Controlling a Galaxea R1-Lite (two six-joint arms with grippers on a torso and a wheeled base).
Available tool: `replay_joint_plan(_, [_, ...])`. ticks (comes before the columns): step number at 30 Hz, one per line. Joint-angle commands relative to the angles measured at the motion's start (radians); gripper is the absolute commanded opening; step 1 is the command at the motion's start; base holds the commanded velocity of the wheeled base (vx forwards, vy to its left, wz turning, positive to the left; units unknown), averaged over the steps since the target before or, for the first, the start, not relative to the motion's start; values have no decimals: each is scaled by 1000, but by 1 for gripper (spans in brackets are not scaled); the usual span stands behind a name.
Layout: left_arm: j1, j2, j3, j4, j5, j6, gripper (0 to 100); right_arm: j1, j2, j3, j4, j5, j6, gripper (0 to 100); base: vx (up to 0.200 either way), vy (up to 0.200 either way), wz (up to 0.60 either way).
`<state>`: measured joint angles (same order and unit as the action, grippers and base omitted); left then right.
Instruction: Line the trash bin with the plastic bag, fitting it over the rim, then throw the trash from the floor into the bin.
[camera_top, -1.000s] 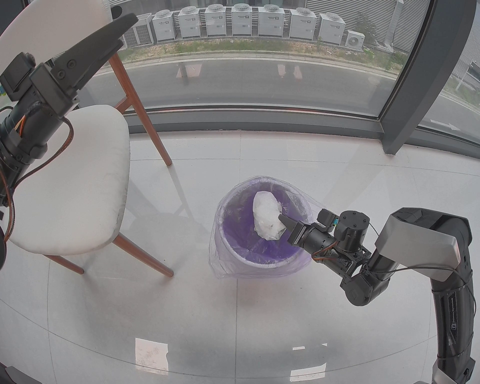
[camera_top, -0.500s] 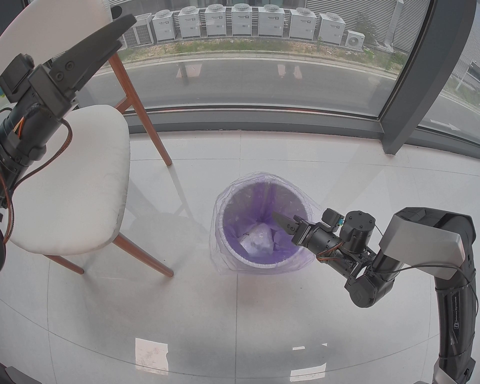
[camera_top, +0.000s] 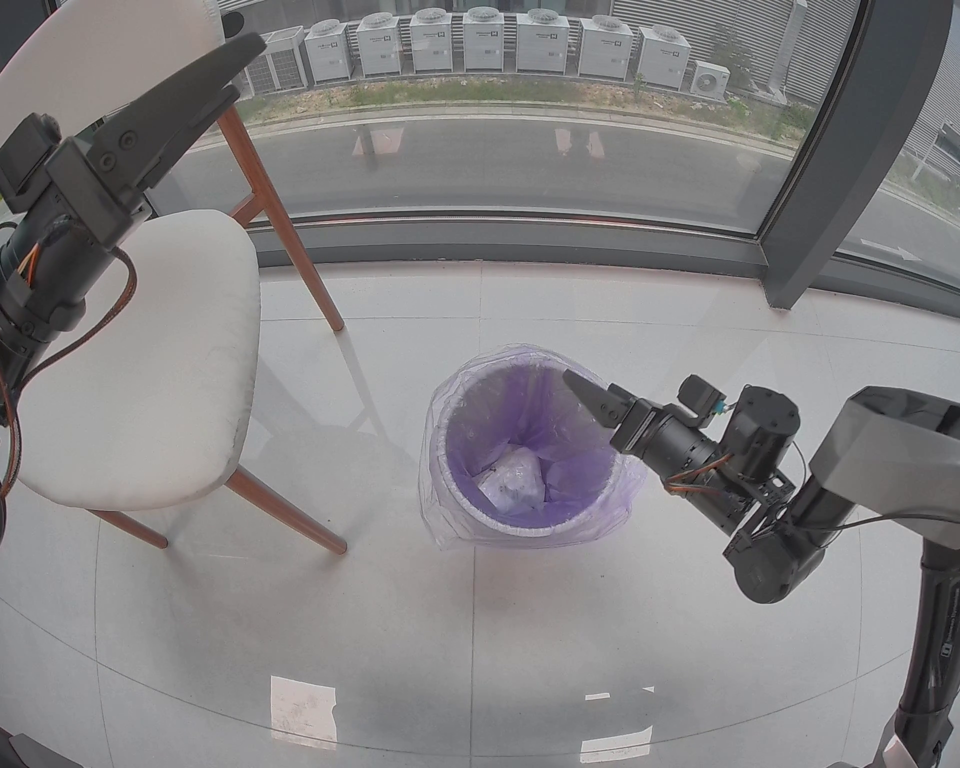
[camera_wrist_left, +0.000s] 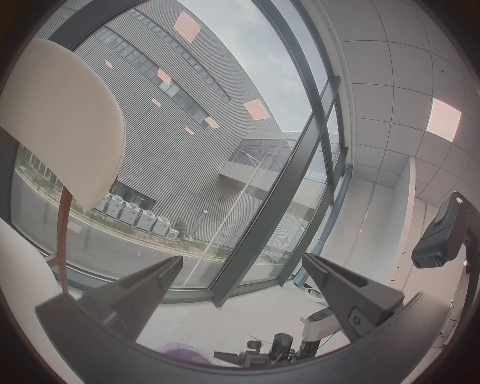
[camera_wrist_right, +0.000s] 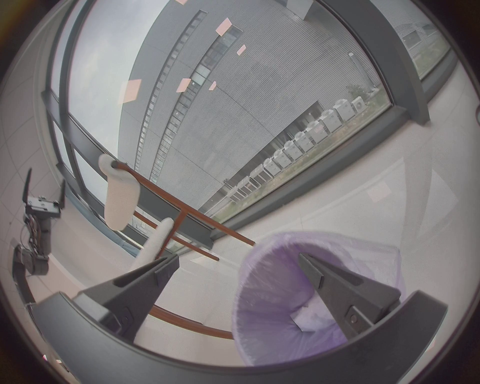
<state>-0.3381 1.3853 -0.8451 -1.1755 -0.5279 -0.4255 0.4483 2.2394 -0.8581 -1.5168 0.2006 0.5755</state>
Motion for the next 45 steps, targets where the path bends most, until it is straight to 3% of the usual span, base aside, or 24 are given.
replay_joint_plan(1, [-1, 1, 0, 1, 0, -1, 100, -10, -420, 157, 93, 0, -5, 100, 0, 0, 0])
replay_joint_plan(3, [-1, 3, -2, 1, 0, 1, 100, -16, -537, 194, 164, -1, -11, 100, 0, 0, 0])
replay_joint_plan(7, [-1, 3, -5, 2, 0, 19, 100, -77, -943, 324, 504, -3, -60, 100, 0, 0, 0])
replay_joint_plan(10, [7, -2, -2, 4, 6, 96, 100, -180, -1146, 389, 678, 2, -120, 100, 0, 0, 0])
replay_joint_plan(12, [16, -17, 6, 5, 58, 175, 100, -255, -1279, 418, 751, 5, -146, 100, 0, 0, 0])
replay_joint_plan(14, [36, -35, 14, 8, 120, 217, 100, -283, -1365, 433, 791, 5, -155, 100, 0, 0, 0])
replay_joint_plan(16, [110, -68, 31, 34, 178, 246, 100, -310, -1523, 444, 908, 3, -172, 100, 0, 0, 0])
replay_joint_plan(20, [245, -173, 152, 108, 180, 248, 100, -326, -1744, 461, 1175, 2, -233, 100, 0, 0, 0])
replay_joint_plan(24, [306, -387, 340, 162, 177, 240, 100, -326, -1897, 488, 1370, -3, -356, 100, 0, 0, 0])
replay_joint_plan(28, [315, -640, 459, 292, 180, 235, 100, -367, -1986, 550, 1391, -18, -390, 100, 0, 0, 0])
replay_joint_plan(31, [330, -816, 436, 557, 183, 258, 100, -415, -2069, 645, 1393, -20, -433, 100, 0, 0, 0])
replay_joint_plan(32, [335, -830, 432, 582, 183, 261, 100, -418, -2077, 654, 1393, -20, -436, 100, 0, 0, 0])
replay_joint_plan(33, [353, -917, 429, 721, 186, 272, 100, -422, -2115, 705, 1393, -20, -454, 100, 0, 0, 0])
replay_joint_plan(39, [444, -1292, 498, 1195, 181, 298, 100, -447, -2239, 858, 1455, -37, -585, 100, 0, 0, 0])
replay_joint_plan(41, [450, -1292, 577, 1166, 195, 393, 100, -445, -2239, 858, 1466, -66, -572, 100, 0, 0, 0])
replay_joint_plan(45, [449, -1287, 845, 910, 226, 482, 100, -445, -2239, 857, 1471, -70, -553, 100, 0, 0, 0])
